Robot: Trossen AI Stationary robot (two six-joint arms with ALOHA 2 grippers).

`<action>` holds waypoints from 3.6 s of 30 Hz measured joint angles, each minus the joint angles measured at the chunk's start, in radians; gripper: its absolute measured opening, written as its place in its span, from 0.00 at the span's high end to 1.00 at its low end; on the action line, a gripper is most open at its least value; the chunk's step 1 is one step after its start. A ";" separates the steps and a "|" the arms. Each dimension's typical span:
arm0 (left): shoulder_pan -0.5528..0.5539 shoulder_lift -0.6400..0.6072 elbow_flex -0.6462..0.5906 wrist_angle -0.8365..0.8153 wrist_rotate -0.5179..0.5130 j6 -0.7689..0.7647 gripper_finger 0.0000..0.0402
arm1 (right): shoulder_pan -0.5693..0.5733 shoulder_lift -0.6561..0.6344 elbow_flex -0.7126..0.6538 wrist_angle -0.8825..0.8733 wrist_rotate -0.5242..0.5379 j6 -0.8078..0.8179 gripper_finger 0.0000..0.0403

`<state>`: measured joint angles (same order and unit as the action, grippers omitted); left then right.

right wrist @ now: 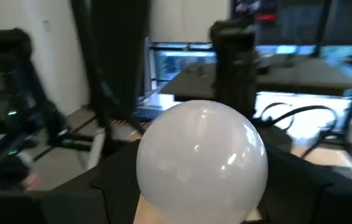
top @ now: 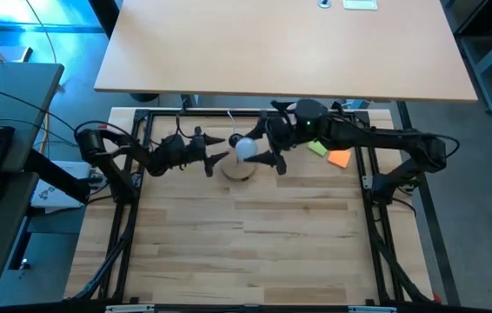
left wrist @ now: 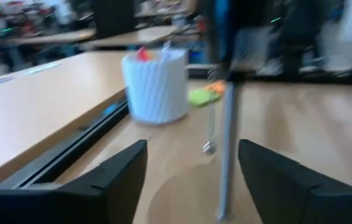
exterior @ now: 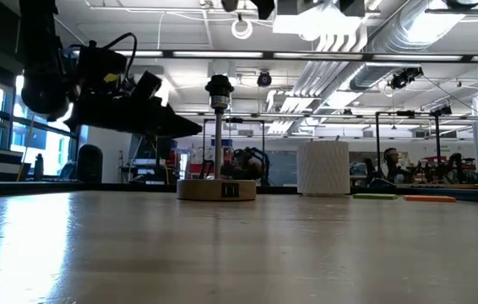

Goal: Screw lightbulb
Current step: Insert the light bulb into the lamp

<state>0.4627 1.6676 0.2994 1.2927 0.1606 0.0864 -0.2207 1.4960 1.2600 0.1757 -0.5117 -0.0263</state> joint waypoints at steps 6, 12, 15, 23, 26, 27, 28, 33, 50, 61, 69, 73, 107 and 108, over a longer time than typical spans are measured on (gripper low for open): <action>0.010 0.004 0.068 -0.013 0.110 0.019 0.27 | 0.010 0.000 0.051 -0.021 0.041 0.029 0.35; -0.015 0.005 0.132 -0.038 0.108 -0.025 0.27 | 0.029 0.000 0.056 -0.028 0.119 0.037 0.35; -0.023 0.005 0.147 -0.037 0.102 -0.041 0.27 | 0.043 0.001 0.056 -0.069 0.169 0.026 0.35; -0.056 0.005 0.212 -0.120 0.098 -0.012 0.36 | 0.035 0.069 0.055 -0.099 0.224 -0.036 0.35; -0.058 0.005 0.223 -0.157 0.096 0.002 0.44 | 0.000 0.101 0.054 -0.081 0.223 -0.049 0.35; -0.058 0.005 0.222 -0.157 0.096 0.000 0.47 | -0.015 0.111 0.054 -0.069 0.232 -0.039 0.35; -0.058 0.005 0.222 -0.157 0.096 -0.006 0.51 | -0.027 0.120 0.054 -0.062 0.246 -0.032 0.35; -0.058 0.005 0.223 -0.162 0.113 -0.043 0.65 | -0.062 0.133 0.053 -0.017 0.284 -0.014 0.35; -0.076 0.005 0.221 -0.156 0.119 -0.075 0.65 | -0.085 0.142 0.053 -0.071 0.269 0.079 0.35; -0.085 0.005 0.221 -0.149 0.107 -0.069 0.65 | -0.080 0.151 0.053 -0.095 0.273 0.095 0.35; -0.084 0.005 0.220 -0.150 0.103 -0.071 0.65 | -0.080 0.197 0.056 -0.081 0.249 0.100 0.35; -0.084 0.005 0.220 -0.150 0.096 -0.072 0.65 | -0.080 0.197 0.056 -0.085 0.262 0.099 0.35; -0.145 0.005 0.221 -0.137 -0.146 -0.101 0.65 | 0.061 0.200 0.055 -0.108 0.744 0.293 0.35; -0.145 0.005 0.221 -0.137 -0.146 -0.101 0.65 | 0.061 0.200 0.055 -0.108 0.738 0.277 0.35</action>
<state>0.3172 1.6726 0.5201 1.1553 0.0143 -0.0143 -0.1593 1.6962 1.3151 0.0681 0.2263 0.2506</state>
